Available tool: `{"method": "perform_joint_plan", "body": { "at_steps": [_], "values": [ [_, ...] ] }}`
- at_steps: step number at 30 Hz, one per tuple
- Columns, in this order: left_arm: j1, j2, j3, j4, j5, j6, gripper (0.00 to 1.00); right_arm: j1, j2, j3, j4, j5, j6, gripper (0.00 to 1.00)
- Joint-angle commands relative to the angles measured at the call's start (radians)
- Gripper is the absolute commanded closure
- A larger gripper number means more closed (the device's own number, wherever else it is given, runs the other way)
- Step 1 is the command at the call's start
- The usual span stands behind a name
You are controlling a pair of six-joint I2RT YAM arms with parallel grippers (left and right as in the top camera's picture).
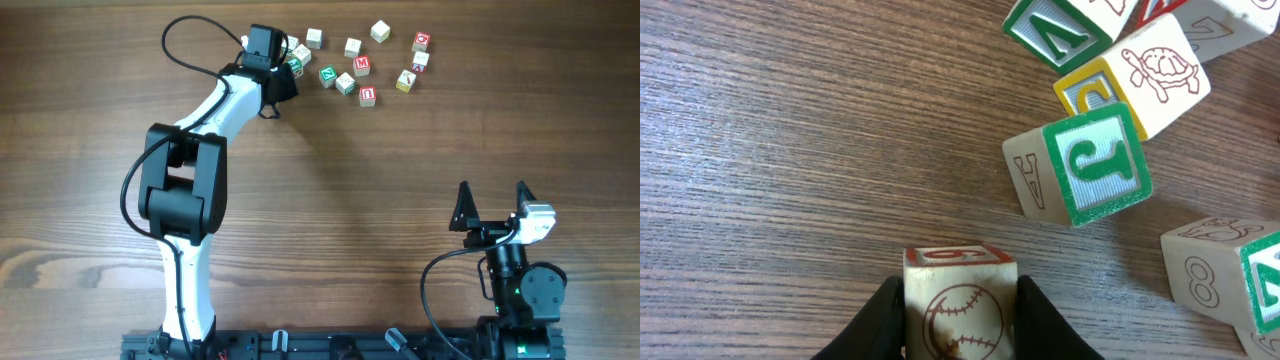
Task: Form a horizontal line
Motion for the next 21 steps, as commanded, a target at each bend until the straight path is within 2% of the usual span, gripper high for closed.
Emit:
{"method": "perform_joint_plan", "body": {
  "at_steps": [1,7,13,16,21],
  "values": [
    [-0.003,-0.046,0.001,-0.052,-0.018,0.030,0.75,0.003,-0.001,-0.001,0.003,-0.001,-0.012,0.00],
    [-0.052,-0.229,0.001,-0.231,-0.018,0.024,0.75,0.003,-0.001,-0.001,0.003,-0.001,-0.012,0.00],
    [-0.237,-0.309,0.001,-0.458,-0.018,-0.049,0.75,0.003,-0.001,-0.001,0.003,-0.001,-0.012,0.00],
    [-0.337,-0.286,0.000,-0.493,-0.018,-0.115,0.75,0.003,-0.001,-0.001,0.002,-0.001,-0.012,0.00],
    [-0.450,-0.250,-0.001,-0.436,-0.017,-0.256,0.75,0.003,-0.001,-0.001,0.003,-0.001,-0.013,0.00]
  ]
}}
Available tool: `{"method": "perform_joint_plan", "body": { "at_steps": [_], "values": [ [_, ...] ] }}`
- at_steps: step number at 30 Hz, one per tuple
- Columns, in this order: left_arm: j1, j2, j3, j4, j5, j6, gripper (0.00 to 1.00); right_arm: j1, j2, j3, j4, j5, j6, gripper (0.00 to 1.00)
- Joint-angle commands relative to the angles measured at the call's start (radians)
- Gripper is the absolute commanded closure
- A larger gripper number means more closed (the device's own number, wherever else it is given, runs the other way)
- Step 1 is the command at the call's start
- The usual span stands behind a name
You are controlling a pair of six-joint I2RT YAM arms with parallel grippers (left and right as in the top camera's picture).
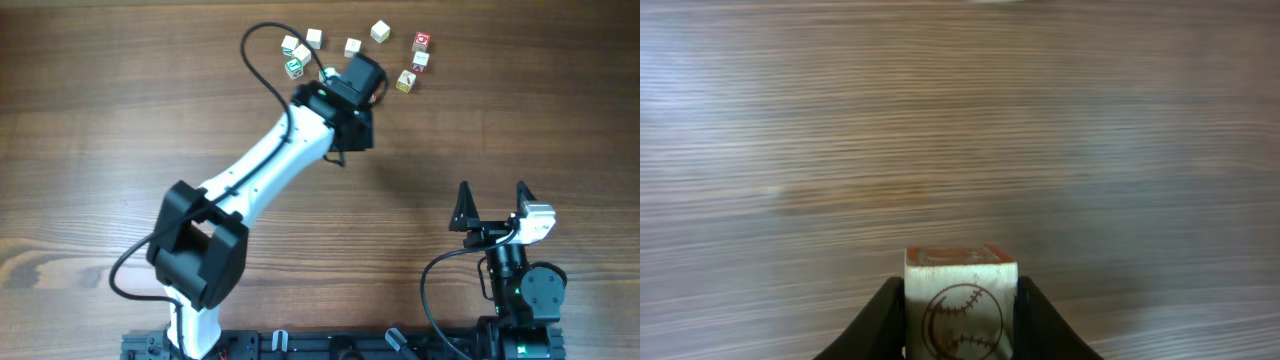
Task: Form a horizontal line
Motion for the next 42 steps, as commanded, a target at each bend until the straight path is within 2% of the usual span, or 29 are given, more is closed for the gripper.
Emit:
{"method": "perform_joint_plan", "body": {
  "at_steps": [1,8,11,13,21,24,31,33,35,40,42],
  "values": [
    [-0.064,0.042,-0.003,0.040,-0.002,-0.160,0.75,0.003,-0.001,-0.001,0.003,-0.001,-0.012,0.00],
    [-0.156,0.113,-0.003,0.103,0.012,-0.217,0.71,0.003,-0.001,-0.001,0.003,-0.001,-0.012,0.00],
    [-0.179,0.156,-0.003,0.110,0.026,-0.298,0.73,0.003,-0.001,-0.001,0.003,-0.001,-0.012,0.00],
    [-0.201,0.174,-0.003,0.123,0.035,-0.298,0.70,0.003,-0.001,-0.001,0.003,-0.001,-0.012,0.00],
    [-0.258,0.180,-0.003,0.225,0.035,-0.298,0.67,0.003,-0.001,-0.001,0.003,-0.001,-0.012,0.00],
    [-0.267,0.194,-0.003,0.229,0.035,-0.298,0.62,0.003,-0.001,-0.001,0.003,-0.001,-0.012,0.00],
    [-0.272,0.213,-0.003,0.260,0.076,-0.297,0.57,0.003,-0.001,-0.001,0.003,-0.001,-0.012,0.00],
    [-0.273,0.213,-0.003,0.262,0.076,-0.290,0.53,0.003,-0.001,-0.001,0.003,-0.001,-0.012,0.00],
    [-0.269,0.213,-0.003,0.262,0.076,-0.290,0.42,0.003,-0.001,-0.001,0.003,-0.001,-0.013,0.00],
    [-0.232,0.205,0.014,0.262,0.072,-0.276,0.29,0.003,-0.001,-0.001,0.003,-0.001,-0.012,0.00],
    [-0.187,0.198,0.068,0.262,0.068,-0.175,0.24,0.003,-0.001,-0.001,0.003,-0.001,-0.012,0.00]
  ]
}}
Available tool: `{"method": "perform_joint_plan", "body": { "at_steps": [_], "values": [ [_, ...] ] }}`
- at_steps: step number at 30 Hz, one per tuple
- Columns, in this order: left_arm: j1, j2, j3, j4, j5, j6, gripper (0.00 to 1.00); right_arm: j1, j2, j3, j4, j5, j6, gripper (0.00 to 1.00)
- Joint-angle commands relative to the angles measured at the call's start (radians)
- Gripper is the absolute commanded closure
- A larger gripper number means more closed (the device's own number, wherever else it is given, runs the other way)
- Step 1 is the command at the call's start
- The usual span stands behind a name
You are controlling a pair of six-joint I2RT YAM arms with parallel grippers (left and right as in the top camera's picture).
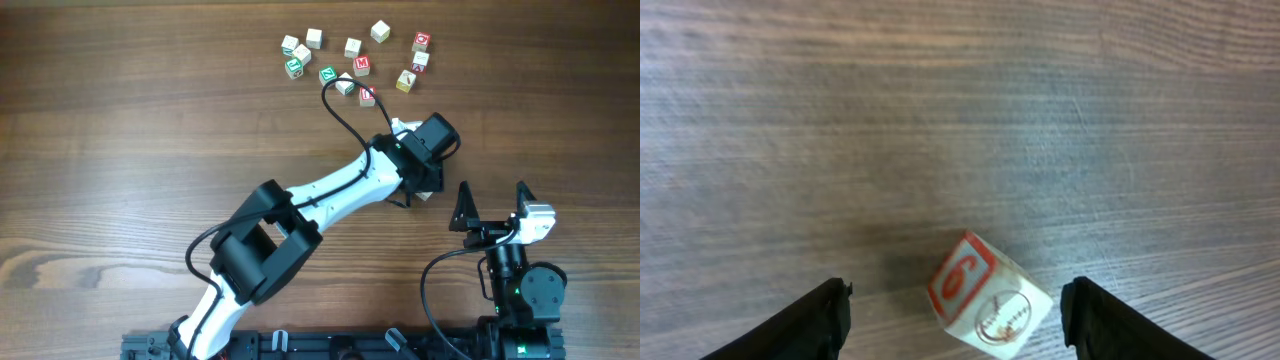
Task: Form a horizontal line
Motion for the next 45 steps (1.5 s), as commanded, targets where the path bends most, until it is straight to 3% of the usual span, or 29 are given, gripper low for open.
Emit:
{"method": "perform_joint_plan", "body": {
  "at_steps": [1,2,6,10,22,23,26,30,38,45],
  "values": [
    [0.090,-0.003,0.108,0.001,-0.017,0.163,0.22,0.003,-0.001,-0.001,0.003,-0.001,-0.013,0.00],
    [0.132,-0.003,0.162,0.001,-0.043,0.241,0.17,0.003,-0.001,-0.001,0.003,-0.001,-0.012,0.00],
    [0.247,0.004,0.209,0.087,-0.148,0.338,0.19,0.003,-0.001,-0.001,0.003,-0.001,-0.013,0.00],
    [0.315,0.050,0.209,0.195,-0.136,0.339,0.26,0.003,-0.001,-0.001,0.003,-0.001,-0.012,0.00],
    [0.315,0.251,0.209,0.247,-0.119,0.331,0.22,0.003,-0.001,-0.001,0.003,-0.001,-0.012,0.00],
    [0.317,0.254,0.209,0.247,-0.118,0.330,0.26,0.003,-0.001,-0.001,0.003,-0.001,-0.012,0.00],
    [0.318,0.255,0.209,0.247,-0.118,0.331,0.53,0.003,-0.001,-0.001,0.003,-0.001,-0.012,0.00],
    [0.309,0.249,0.209,0.230,-0.118,0.332,0.76,0.003,-0.001,-0.001,0.003,-0.001,-0.013,0.00],
    [0.298,0.082,0.209,0.034,-0.118,0.330,0.88,0.003,-0.001,-0.001,0.003,-0.001,-0.012,0.00],
    [0.244,-0.018,0.209,-0.318,-0.118,0.241,0.90,0.003,-0.001,-0.001,0.003,-0.001,-0.012,0.00]
  ]
}}
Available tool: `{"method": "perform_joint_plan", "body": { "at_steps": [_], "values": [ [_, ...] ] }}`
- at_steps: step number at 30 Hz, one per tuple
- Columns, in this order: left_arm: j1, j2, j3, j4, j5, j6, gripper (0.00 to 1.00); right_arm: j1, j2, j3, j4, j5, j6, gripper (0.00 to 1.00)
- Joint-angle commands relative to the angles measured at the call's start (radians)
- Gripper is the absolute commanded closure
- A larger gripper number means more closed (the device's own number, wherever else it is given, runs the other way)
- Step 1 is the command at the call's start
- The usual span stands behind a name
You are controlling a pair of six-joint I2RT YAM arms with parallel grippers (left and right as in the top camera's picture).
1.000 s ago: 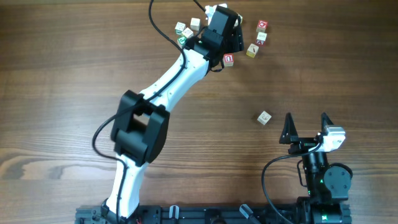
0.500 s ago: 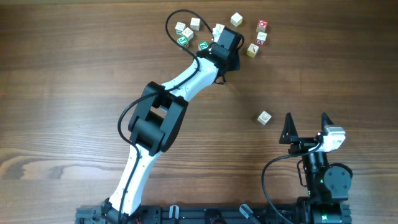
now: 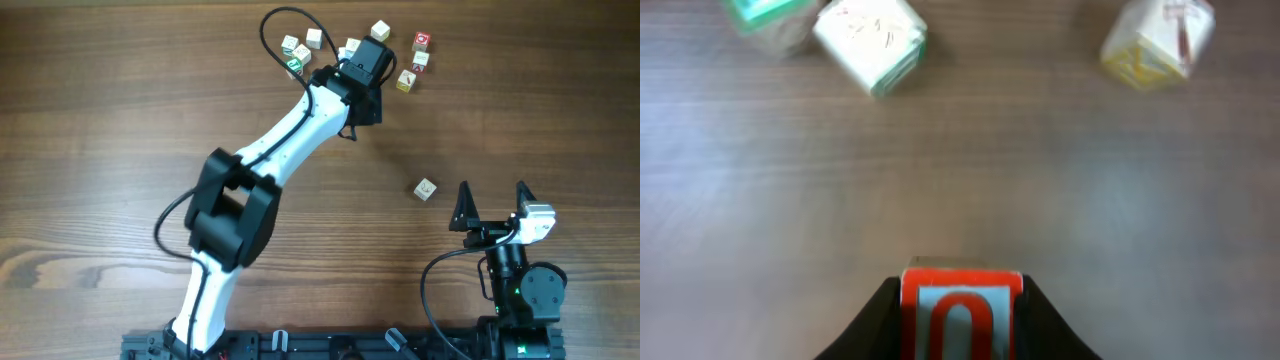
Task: Form a horizontal line
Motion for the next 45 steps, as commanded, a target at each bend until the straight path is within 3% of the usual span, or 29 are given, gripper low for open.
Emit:
{"method": "perform_joint_plan", "body": {
  "at_steps": [1,5,16,27,30,38,41,45],
  "values": [
    [-0.041,-0.052,-0.001,-0.165,0.004,-0.082,0.90,0.003,-0.001,-0.001,0.003,-0.001,-0.013,0.00],
    [-0.100,-0.045,-0.053,-0.305,0.001,-0.164,0.92,0.003,-0.001,-0.001,0.003,-0.001,-0.013,0.00],
    [-0.208,-0.045,-0.149,-0.214,0.059,-0.282,0.81,0.003,-0.001,-0.001,0.003,-0.001,-0.013,0.00],
    [-0.231,-0.045,-0.149,-0.180,0.061,-0.283,0.71,0.003,-0.001,-0.001,0.003,-0.001,-0.013,0.00],
    [-0.231,-0.045,-0.149,-0.191,0.061,-0.283,0.61,0.003,-0.001,-0.001,0.003,-0.001,-0.013,0.00],
    [-0.211,-0.048,-0.142,-0.190,0.030,-0.271,0.47,0.003,-0.001,-0.001,0.003,-0.001,-0.013,0.00],
    [-0.153,-0.072,-0.077,-0.185,-0.065,-0.267,0.36,0.003,-0.001,-0.001,0.003,-0.001,-0.013,0.00],
    [-0.050,-0.079,-0.008,-0.047,-0.100,-0.137,0.20,0.003,-0.001,-0.001,0.003,-0.001,-0.013,0.00]
  ]
}}
